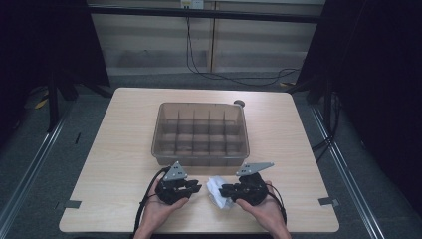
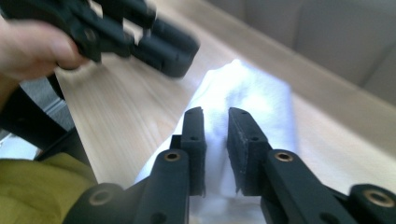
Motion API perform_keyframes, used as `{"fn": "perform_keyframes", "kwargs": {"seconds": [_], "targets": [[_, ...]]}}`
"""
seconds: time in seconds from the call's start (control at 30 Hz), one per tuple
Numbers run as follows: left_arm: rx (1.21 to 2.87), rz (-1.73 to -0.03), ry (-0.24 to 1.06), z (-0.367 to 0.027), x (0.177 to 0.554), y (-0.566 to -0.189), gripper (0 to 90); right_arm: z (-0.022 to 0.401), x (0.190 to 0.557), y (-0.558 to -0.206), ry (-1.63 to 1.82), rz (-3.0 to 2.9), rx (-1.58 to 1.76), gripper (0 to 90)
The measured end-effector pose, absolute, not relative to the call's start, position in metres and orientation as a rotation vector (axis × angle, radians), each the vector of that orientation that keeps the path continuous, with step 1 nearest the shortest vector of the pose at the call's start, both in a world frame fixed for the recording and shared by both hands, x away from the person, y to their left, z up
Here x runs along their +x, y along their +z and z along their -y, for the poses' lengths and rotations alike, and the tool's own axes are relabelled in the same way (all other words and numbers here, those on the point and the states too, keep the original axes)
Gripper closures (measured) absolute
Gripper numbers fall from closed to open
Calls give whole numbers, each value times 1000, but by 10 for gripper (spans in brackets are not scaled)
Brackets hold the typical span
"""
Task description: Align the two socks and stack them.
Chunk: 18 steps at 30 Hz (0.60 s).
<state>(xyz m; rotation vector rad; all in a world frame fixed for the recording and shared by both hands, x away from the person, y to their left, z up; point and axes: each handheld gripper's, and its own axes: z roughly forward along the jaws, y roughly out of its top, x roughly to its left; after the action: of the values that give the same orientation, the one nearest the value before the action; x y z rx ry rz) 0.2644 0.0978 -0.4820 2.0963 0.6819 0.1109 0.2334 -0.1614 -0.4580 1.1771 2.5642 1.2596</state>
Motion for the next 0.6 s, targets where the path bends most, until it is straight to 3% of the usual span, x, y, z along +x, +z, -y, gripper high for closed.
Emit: {"fn": "perform_keyframes", "kwargs": {"seconds": [0.33,0.43,0.6], "targets": [[2085,-650,115,-86,266,-470,696,146,228,-478,1174,-2579,1127,743],[2093,-642,88,-78,265,-474,698,146,227,-476,1190,-2575,1125,686],[2136,-623,66,-65,260,-484,724,158,224,-470,1241,-2550,1148,672]]}}
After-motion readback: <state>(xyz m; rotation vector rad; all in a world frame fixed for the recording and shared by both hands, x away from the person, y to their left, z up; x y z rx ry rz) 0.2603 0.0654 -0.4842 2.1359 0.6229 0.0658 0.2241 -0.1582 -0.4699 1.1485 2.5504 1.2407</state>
